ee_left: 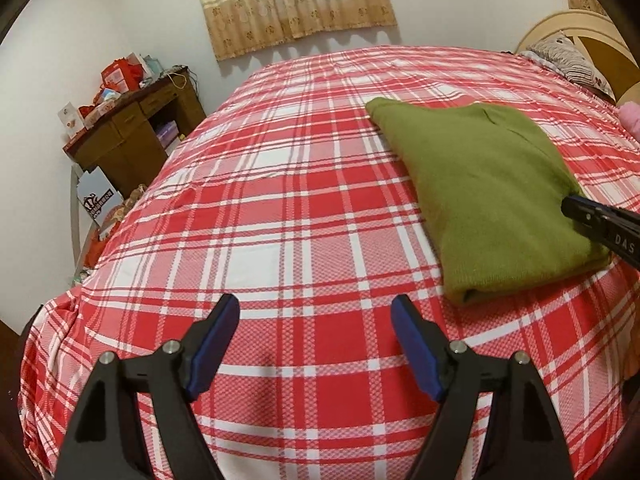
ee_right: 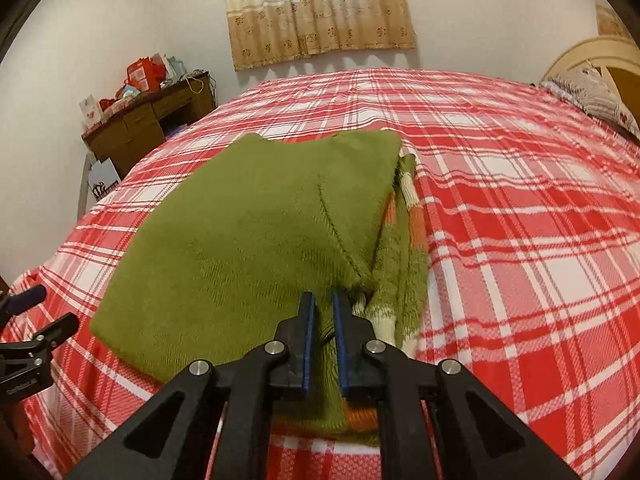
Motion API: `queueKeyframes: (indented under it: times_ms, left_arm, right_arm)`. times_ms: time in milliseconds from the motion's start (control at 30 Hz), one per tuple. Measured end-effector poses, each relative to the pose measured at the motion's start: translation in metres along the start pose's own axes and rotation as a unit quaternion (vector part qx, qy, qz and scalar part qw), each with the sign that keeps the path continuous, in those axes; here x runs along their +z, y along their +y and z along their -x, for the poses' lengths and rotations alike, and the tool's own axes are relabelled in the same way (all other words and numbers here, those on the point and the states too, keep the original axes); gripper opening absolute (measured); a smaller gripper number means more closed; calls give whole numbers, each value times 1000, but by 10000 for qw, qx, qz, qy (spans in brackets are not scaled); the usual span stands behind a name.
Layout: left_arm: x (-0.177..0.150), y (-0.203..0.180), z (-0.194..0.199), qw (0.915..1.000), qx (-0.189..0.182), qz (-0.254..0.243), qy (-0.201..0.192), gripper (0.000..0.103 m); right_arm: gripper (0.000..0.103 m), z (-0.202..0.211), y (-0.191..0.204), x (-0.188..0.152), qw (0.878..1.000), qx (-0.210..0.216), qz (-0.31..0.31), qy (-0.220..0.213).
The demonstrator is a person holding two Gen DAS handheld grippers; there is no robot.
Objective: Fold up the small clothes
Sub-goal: 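Grasp the folded sweater bundle edge with the right tool, then grasp the bundle with the left tool while the right tool holds it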
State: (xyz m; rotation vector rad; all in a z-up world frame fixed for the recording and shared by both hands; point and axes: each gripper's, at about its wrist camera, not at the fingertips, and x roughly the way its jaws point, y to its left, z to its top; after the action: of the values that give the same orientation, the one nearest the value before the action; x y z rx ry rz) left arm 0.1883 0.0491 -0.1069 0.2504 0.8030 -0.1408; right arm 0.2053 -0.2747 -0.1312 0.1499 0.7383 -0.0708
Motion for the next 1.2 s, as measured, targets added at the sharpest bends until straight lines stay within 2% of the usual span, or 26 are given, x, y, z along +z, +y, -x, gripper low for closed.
queueKeyframes:
  times_ms: [167,233,267,333,367,400,567,700,800,933,1033,1100,1200]
  left_arm:
    - [1,11,-10,9980,-540,313,112,81]
    - [6,12,-13,9973,-615,404,47,81]
    - [10,12,-14,9970,-644,422,3,81]
    - [20,10,-17,9964,-730,417,-64,81]
    - [29,10,-20,9955,-827,445,-111,81]
    - [35,11,-23,9944,-924,496,-141,81]
    - [76,18,-47,9801,-1676,1045,-213,82]
    - [103,3,-67,9743,-1956,1085,-272,82]
    - [114,-13,-85,9704,-2129,1127,-177,82]
    - [106,-25,-121,9641,-2318,1254,329,82]
    - [94,-16,-127,9514,-2669,1514,254,84]
    - [94,-15,-124,9517,-2707,1430,238,84]
    - [94,-20,-120,9555,-2633,1314,193,84]
  right_arm:
    - [13,17,-14,-5,9982,201,-543,152]
    - [14,30,-21,-4,9962,339,-799,98]
    - [18,35,-24,-3,9955,397,-865,37]
    - [41,44,-34,3,9936,467,-1020,-103]
    - [63,46,-41,6,9921,513,-1133,-168]
    - [75,47,-50,11,9900,541,-1282,-245]
    - [75,35,-76,38,9832,721,-1622,-435]
    - [75,2,-71,60,9860,786,-1444,-273]
    - [75,-27,-63,70,9905,620,-1227,-81]
    - [75,-60,-62,71,9923,598,-1066,179]
    - [75,-71,-77,61,9854,980,-1383,158]
    - [76,-71,-83,60,9821,1128,-1503,131]
    - [76,-70,-75,61,9845,1099,-1359,161]
